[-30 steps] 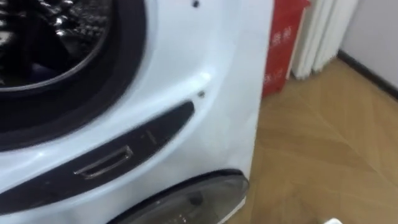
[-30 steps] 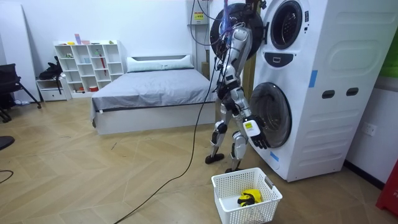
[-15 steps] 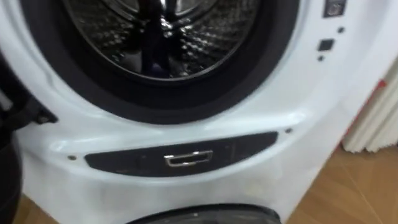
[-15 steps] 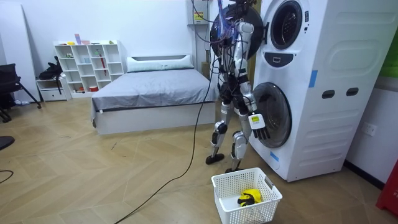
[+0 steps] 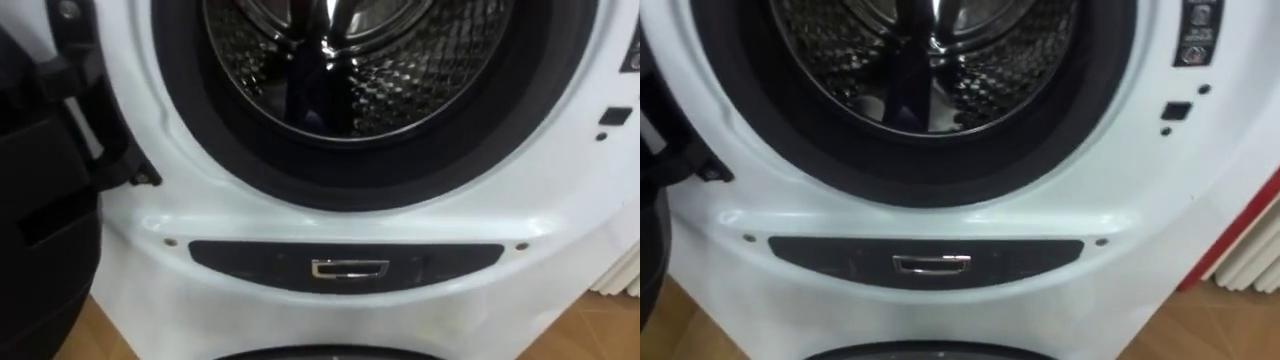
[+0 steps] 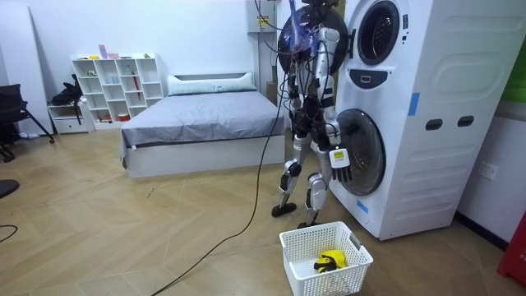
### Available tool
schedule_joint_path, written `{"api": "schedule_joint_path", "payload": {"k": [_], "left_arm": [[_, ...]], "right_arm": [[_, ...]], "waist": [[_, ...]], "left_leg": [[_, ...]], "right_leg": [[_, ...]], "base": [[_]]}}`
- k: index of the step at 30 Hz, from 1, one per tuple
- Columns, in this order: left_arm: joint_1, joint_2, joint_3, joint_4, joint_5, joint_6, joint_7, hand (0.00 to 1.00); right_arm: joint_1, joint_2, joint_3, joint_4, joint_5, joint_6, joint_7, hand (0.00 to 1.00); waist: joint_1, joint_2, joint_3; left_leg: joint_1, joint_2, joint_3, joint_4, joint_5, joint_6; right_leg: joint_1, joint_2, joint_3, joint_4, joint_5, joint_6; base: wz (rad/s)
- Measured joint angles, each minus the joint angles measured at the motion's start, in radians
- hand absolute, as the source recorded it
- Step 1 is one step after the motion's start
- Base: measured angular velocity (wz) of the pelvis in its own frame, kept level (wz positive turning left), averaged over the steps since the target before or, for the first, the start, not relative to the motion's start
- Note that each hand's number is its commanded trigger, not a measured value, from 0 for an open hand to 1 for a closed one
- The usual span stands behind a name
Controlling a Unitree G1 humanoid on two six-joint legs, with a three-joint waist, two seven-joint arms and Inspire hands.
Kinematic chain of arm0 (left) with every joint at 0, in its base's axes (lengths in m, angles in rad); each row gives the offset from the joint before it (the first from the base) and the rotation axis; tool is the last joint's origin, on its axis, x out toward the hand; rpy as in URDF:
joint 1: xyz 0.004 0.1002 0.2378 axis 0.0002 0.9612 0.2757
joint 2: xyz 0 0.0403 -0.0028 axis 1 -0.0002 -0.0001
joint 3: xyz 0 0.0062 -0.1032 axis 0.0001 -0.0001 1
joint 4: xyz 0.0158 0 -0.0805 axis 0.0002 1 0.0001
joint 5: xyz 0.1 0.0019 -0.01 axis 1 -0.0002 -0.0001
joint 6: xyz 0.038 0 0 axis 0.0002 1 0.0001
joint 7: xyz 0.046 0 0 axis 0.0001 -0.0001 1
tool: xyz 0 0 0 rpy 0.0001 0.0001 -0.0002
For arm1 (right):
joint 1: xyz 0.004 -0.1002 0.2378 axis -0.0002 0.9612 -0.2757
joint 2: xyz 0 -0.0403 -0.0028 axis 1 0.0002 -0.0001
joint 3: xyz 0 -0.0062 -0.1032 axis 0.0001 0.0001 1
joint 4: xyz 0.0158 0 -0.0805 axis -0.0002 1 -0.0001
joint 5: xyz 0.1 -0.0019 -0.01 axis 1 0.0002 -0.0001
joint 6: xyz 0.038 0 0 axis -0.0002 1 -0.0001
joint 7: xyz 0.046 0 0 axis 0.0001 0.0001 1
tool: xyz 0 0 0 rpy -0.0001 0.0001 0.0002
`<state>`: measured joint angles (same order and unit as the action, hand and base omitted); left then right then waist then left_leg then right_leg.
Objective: Pick clothes from washing machine
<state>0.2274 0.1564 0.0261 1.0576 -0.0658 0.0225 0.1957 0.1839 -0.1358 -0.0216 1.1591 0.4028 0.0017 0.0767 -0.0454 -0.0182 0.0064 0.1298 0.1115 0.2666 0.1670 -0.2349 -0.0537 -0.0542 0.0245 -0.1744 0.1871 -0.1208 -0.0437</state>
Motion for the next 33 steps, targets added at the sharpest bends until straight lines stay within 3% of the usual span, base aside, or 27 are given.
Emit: {"api": "schedule_joint_path", "payload": {"k": [2, 5, 9, 10, 12, 13, 15, 17, 21, 23, 25, 27, 29, 32, 33], "left_arm": [[0.004, 0.000, 0.012, 0.001, -0.001, 0.000, 0.001, 0.00], [0.011, 0.001, 0.021, -0.003, -0.004, 0.000, 0.012, 0.00], [0.014, 0.000, 0.033, -0.005, -0.007, -0.001, 0.010, 0.00], [0.009, 0.000, 0.031, -0.015, -0.007, 0.001, 0.008, 0.00], [0.008, -0.005, 0.032, -0.034, -0.008, 0.001, 0.007, 0.00], [0.007, -0.014, 0.034, -0.041, -0.010, 0.001, 0.004, 0.00], [0.008, -0.025, 0.029, -0.041, -0.010, 0.003, -0.011, 0.00], [-0.001, -0.025, 0.029, -0.040, -0.007, 0.003, -0.013, 0.00], [-0.047, -0.026, 0.005, -0.073, -0.002, -0.001, -0.040, 0.00], [-0.094, -0.029, -0.014, -0.074, 0.001, -0.002, -0.049, 0.00], [-0.150, -0.030, -0.015, -0.069, 0.017, -0.006, -0.050, 0.00], [-0.177, -0.028, -0.015, -0.055, 0.019, -0.012, -0.050, 0.00], [-0.176, -0.028, -0.015, -0.053, 0.017, -0.012, -0.050, 0.00], [-0.178, -0.028, -0.006, -0.045, 0.016, -0.012, -0.050, 0.00], [-0.171, -0.028, -0.002, -0.042, 0.006, -0.013, -0.050, 0.00]], "right_arm": [[-0.005, -0.001, 0.000, -0.001, -0.036, 0.004, 0.000, 0.00], [-0.006, -0.005, 0.007, 0.000, -0.038, 0.014, -0.002, 0.00], [-0.010, -0.019, 0.031, -0.001, -0.046, 0.013, -0.011, 0.00], [-0.019, -0.023, 0.029, 0.002, -0.060, 0.015, -0.014, 0.00], [-0.020, -0.024, 0.029, 0.005, -0.059, 0.016, -0.024, 0.00], [-0.017, -0.029, 0.020, 0.005, -0.058, 0.017, -0.030, 0.00], [-0.006, -0.039, 0.016, -0.001, -0.060, 0.013, -0.043, 0.00], [0.005, -0.035, 0.016, 0.007, -0.060, 0.013, -0.054, 0.00], [0.025, -0.036, 0.000, 0.007, -0.059, 0.002, -0.060, 0.00], [0.022, -0.038, -0.020, 0.008, -0.059, -0.006, -0.063, 0.00], [0.002, -0.039, -0.050, 0.009, -0.050, -0.034, -0.061, 0.00], [-0.008, -0.036, -0.046, 0.009, -0.046, -0.046, -0.059, 0.00], [-0.006, -0.033, -0.039, 0.009, -0.024, -0.045, -0.054, 0.00], [0.017, -0.029, -0.042, 0.005, -0.016, -0.042, -0.051, 0.00], [0.019, -0.030, -0.047, 0.005, -0.015, -0.034, -0.052, 0.00]], "waist": [[0.004, -0.002, -0.0005], [0.033, -0.007, 0.0004], [0.052, 0.008, -0.0005], [0.047, 0.014, 0.0012], [0.043, 0.015, 0.0012], [0.044, 0.014, 0.0051], [0.021, 0.041, 0.0023], [-0.006, 0.046, 0.0049], [-0.036, 0.053, 0.0120], [-0.043, 0.064, 0.0112], [-0.051, 0.087, 0.0122], [-0.050, 0.094, 0.0112], [-0.052, 0.092, 0.0113], [-0.059, 0.078, 0.0083], [-0.059, 0.072, 0.0040]], "left_leg": [[0.000, 0.003, 0.004, 0.016, -0.003, -0.004], [-0.028, 0.025, 0.003, 0.128, -0.021, -0.021], [-0.128, 0.083, -0.039, 0.354, -0.040, -0.032], [-0.164, 0.097, -0.069, 0.413, -0.039, -0.033], [-0.206, 0.109, -0.094, 0.488, -0.027, -0.022], [-0.217, 0.109, -0.096, 0.578, -0.010, -0.015], [-0.206, 0.102, -0.094, 0.709, 0.024, -0.014], [-0.157, 0.082, -0.076, 0.749, 0.033, -0.027], [-0.031, 0.056, -0.082, 0.625, -0.002, -0.058], [0.002, 0.043, -0.092, 0.516, -0.046, -0.060], [0.027, 0.027, -0.140, 0.360, -0.100, -0.054], [0.059, 0.020, -0.142, 0.238, -0.139, -0.053], [0.083, 0.008, -0.123, 0.141, -0.152, -0.027], [0.088, -0.042, -0.081, 0.045, -0.147, 0.027], [0.068, -0.054, -0.065, 0.040, -0.135, 0.048]], "right_leg": [[0.003, 0.003, 0.002, 0.003, -0.006, -0.004], [0.009, 0.006, 0.006, 0.023, -0.016, -0.020], [-0.014, 0.032, 0.011, 0.078, -0.045, -0.061], [-0.026, 0.043, 0.007, 0.092, -0.053, -0.075], [-0.047, 0.048, 0.004, 0.119, -0.067, -0.096], [-0.049, 0.053, 0.008, 0.132, -0.075, -0.106], [-0.048, 0.063, -0.001, 0.144, -0.086, -0.117], [-0.051, 0.065, -0.013, 0.156, -0.092, -0.124], [-0.065, 0.065, -0.073, 0.162, -0.089, -0.135], [-0.098, 0.064, -0.095, 0.174, -0.081, -0.136], [-0.157, 0.063, -0.122, 0.201, -0.062, -0.140], [-0.192, 0.062, -0.126, 0.211, -0.039, -0.141], [-0.211, 0.055, -0.126, 0.209, -0.009, -0.136], [-0.236, 0.030, -0.115, 0.185, 0.067, -0.112], [-0.233, 0.029, -0.091, 0.130, 0.127, -0.077]], "base": [[-0.05], [-0.22], [-0.16], [-0.09], [-0.05], [-0.10], [0.10], [0.28], [0.39], [0.33], [0.24], [0.04], [0.02], [0.09], [-0.20]]}}
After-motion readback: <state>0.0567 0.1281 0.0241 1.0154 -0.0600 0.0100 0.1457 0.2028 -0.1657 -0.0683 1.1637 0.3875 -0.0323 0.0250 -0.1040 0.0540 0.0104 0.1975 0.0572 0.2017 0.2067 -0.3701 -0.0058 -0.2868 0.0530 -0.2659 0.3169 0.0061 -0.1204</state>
